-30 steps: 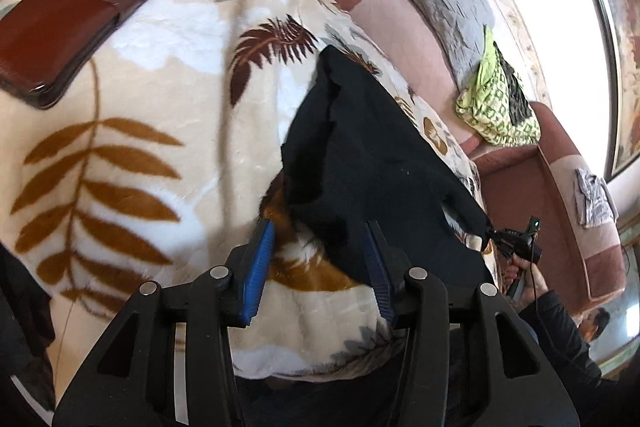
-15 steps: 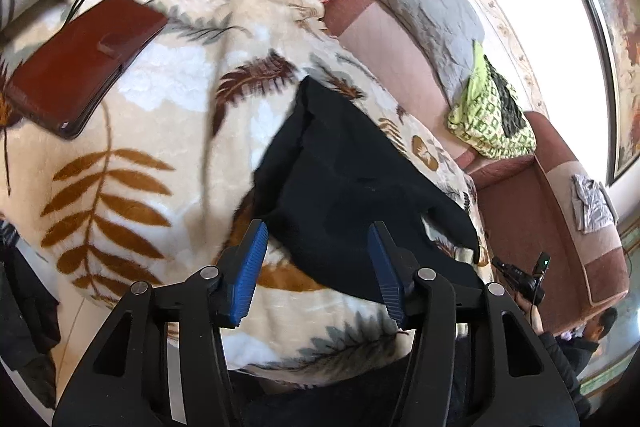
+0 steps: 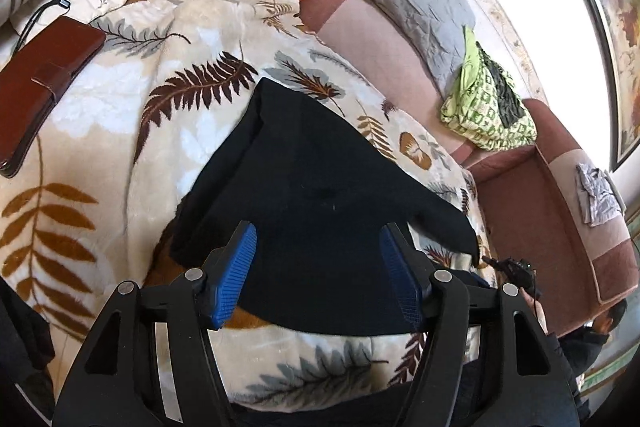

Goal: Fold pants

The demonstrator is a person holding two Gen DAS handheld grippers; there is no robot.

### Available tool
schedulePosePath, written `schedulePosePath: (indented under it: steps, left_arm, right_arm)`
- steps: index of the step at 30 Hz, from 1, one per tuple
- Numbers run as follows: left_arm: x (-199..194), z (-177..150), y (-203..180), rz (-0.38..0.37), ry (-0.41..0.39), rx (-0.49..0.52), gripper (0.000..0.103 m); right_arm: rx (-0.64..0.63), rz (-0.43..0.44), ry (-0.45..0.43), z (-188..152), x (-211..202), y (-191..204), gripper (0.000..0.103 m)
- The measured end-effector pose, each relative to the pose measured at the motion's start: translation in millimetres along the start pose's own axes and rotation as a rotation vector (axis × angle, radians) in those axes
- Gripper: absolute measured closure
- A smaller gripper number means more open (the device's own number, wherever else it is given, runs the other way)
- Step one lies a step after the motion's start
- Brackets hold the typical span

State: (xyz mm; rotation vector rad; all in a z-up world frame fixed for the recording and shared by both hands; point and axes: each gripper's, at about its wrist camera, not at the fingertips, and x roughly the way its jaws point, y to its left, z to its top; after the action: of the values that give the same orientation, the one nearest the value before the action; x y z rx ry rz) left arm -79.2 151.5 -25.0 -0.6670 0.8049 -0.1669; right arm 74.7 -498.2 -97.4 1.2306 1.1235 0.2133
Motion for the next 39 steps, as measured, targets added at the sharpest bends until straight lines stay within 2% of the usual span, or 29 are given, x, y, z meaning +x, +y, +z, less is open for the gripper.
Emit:
schedulePosePath:
  steps: [4,5,6,7,8,14,16,18,19,21,24,27,30,31,32,33,34,35,39]
  left_arm:
    - [10.4,3.0,-0.9,0.019,0.002,-0.005,0.039]
    - [12.6,3.2,-1.1,0.022,0.003,-0.007,0.039]
    - [15.1,3.1,-0.6,0.025,0.003,-0.015,0.039]
    - [16.8,2.7,-0.3,0.026,0.003,-0.022,0.039]
    - [18.3,1.9,0.5,0.026,0.004,-0.029,0.039]
    - [27.7,-7.2,3.0,0.025,0.007,-0.066,0.039]
    - [29.6,-9.4,2.1,0.021,0.007,-0.073,0.039]
    - [31.5,-9.8,-2.7,0.018,0.011,-0.059,0.039]
    - [31.2,-9.5,-4.9,0.018,0.011,-0.046,0.039]
    - [28.3,-7.0,-10.2,0.027,-0.005,-0.002,0.039]
    - [26.3,0.5,-14.8,0.085,-0.036,0.079,0.039]
    - [36.2,12.1,-23.7,0.165,-0.055,0.206,0.039]
    - [58.9,28.6,-36.5,0.178,-0.047,0.343,0.039]
    - [67.5,33.7,-38.8,0.180,-0.041,0.367,0.039]
    - [76.5,38.7,-40.8,0.186,-0.036,0.381,0.039]
    - [88.6,45.1,-43.4,0.193,-0.022,0.390,0.039]
    - [99.8,51.3,-46.0,0.204,-0.007,0.389,0.039]
    - [112.3,59.5,-50.0,0.218,0.004,0.390,0.039]
    - [139.1,75.5,-58.3,0.209,-0.017,0.416,0.039]
  right_arm:
    - [0.037,0.041,-0.075,9.6,5.0,1.6,0.058]
    - [0.026,0.041,-0.088,10.2,5.2,3.3,0.061]
    - [-0.004,0.019,-0.095,9.9,6.0,6.8,0.067]
    - [-0.031,-0.019,-0.100,10.5,5.5,8.8,0.084]
    - [-0.057,-0.050,-0.097,9.6,5.5,9.4,0.095]
    - [-0.133,-0.165,-0.167,14.1,-15.3,1.1,0.101]
    - [-0.176,-0.242,-0.179,17.6,-20.8,2.7,0.103]
    - [-0.267,-0.343,-0.237,20.2,-29.9,7.4,0.103]
    - [-0.306,-0.365,-0.247,18.6,-32.0,8.3,0.103]
    - [-0.387,-0.360,-0.238,10.3,-33.4,0.6,0.103]
    - [-0.542,-0.351,-0.297,-11.4,-36.2,-5.4,0.103]
    - [-0.576,-0.394,-0.308,-18.4,-35.7,0.4,0.101]
    - [-0.628,-0.469,-0.300,-22.4,-28.6,10.7,0.098]
    - [-0.659,-0.489,-0.297,-24.2,-25.3,15.3,0.092]
    - [-0.677,-0.485,-0.289,-24.9,-23.0,18.1,0.077]
    - [-0.698,-0.460,-0.277,-27.1,-21.0,20.6,0.068]
    - [-0.718,-0.433,-0.265,-29.7,-19.0,23.2,0.051]
    - [-0.741,-0.419,-0.249,-32.7,-16.3,25.7,0.041]
    - [-0.804,-0.460,-0.241,-40.1,-9.8,28.9,0.037]
